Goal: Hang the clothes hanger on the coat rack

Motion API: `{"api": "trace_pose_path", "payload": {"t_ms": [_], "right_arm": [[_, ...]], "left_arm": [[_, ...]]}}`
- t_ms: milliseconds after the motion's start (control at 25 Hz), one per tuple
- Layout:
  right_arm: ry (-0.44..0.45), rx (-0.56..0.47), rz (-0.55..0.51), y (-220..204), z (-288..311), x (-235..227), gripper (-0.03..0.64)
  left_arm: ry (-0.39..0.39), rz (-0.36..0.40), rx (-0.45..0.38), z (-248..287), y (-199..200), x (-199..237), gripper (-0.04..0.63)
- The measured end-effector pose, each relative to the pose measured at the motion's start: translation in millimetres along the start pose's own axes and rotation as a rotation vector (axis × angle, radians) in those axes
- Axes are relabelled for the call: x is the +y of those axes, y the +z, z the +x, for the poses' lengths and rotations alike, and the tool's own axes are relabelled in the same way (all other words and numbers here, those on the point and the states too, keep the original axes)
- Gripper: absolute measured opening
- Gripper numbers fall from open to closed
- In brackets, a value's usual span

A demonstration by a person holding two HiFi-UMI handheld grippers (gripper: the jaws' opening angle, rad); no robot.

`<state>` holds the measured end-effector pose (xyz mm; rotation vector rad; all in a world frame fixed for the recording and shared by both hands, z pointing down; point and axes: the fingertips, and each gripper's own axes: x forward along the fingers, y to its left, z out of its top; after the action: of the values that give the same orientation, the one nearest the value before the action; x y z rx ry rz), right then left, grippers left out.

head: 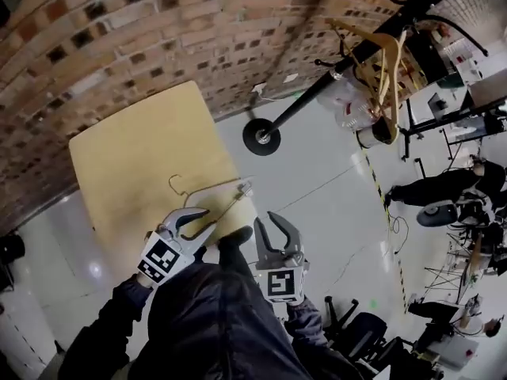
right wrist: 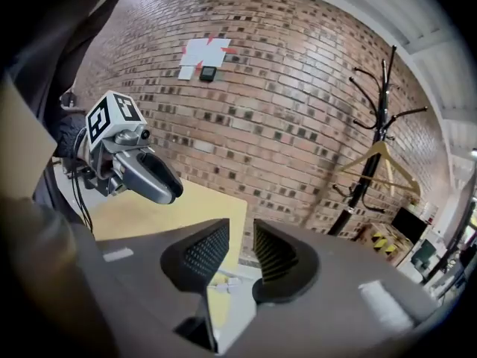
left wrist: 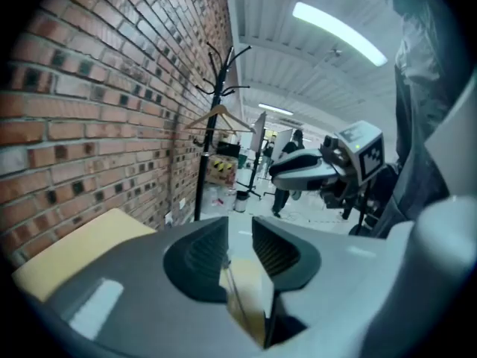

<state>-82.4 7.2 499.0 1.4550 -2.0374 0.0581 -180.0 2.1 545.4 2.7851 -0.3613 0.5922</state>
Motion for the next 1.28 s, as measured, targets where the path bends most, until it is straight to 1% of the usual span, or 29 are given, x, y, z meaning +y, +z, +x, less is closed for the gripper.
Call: {"api": "trace_pose_path", "payload": {"t_ms": [120,280,360,480,520,640,760,840,1000,1160,1280], "right_arm": [[0.084,0.015,-0.009,-10.3,29.5,22.9,0.107],[0.191,0.082,-0.052,-40.0,70.0,45.6,0.107],[0.269,0.111,-0.1,-51.1,91.8,59.9,0.107],[0.407,0.14,-0.195,-68.1,122.5,84.3,0.11],[0.455,0.152,-0.236,-74.9,131.4,93.1,0.121],[0.586,0.217,-0.409,-100.1,151.0,116.9,0.149],[0.666,0.262,-0.584,-121.4,167.0,130.4,0.161],[0.712,0.285,-0.664,-135.3,176.7,137.0,0.161],[0.79,0.346,-0.8,-161.8,192.4,146.7,0.166],[0.849,0.418,-0.864,-179.9,204.4,144.9,0.166],[0.863,0.458,-0.888,-188.5,212.8,143.0,0.166]], "left_arm": [[0.098,-0.067,0.058,-17.9,-38.7,19.9,0.112],[0.197,-0.21,0.125,-32.5,-94.5,32.8,0.121],[0.232,-0.277,0.158,-33.4,-122.5,34.3,0.121],[0.272,-0.337,0.241,-21.5,-169.6,32.9,0.133],[0.278,-0.366,0.261,-15.6,-183.8,32.4,0.138],[0.295,-0.44,0.315,-0.8,-215.9,33.8,0.163],[0.333,-0.471,0.357,10.7,-235.1,42.9,0.183],[0.342,-0.488,0.375,19.3,-246.0,45.2,0.183],[0.327,-0.525,0.4,26.5,-262.5,37.9,0.183],[0.327,-0.538,0.436,28.3,-277.3,33.8,0.183],[0.32,-0.551,0.442,29.6,-281.8,32.5,0.184]]}}
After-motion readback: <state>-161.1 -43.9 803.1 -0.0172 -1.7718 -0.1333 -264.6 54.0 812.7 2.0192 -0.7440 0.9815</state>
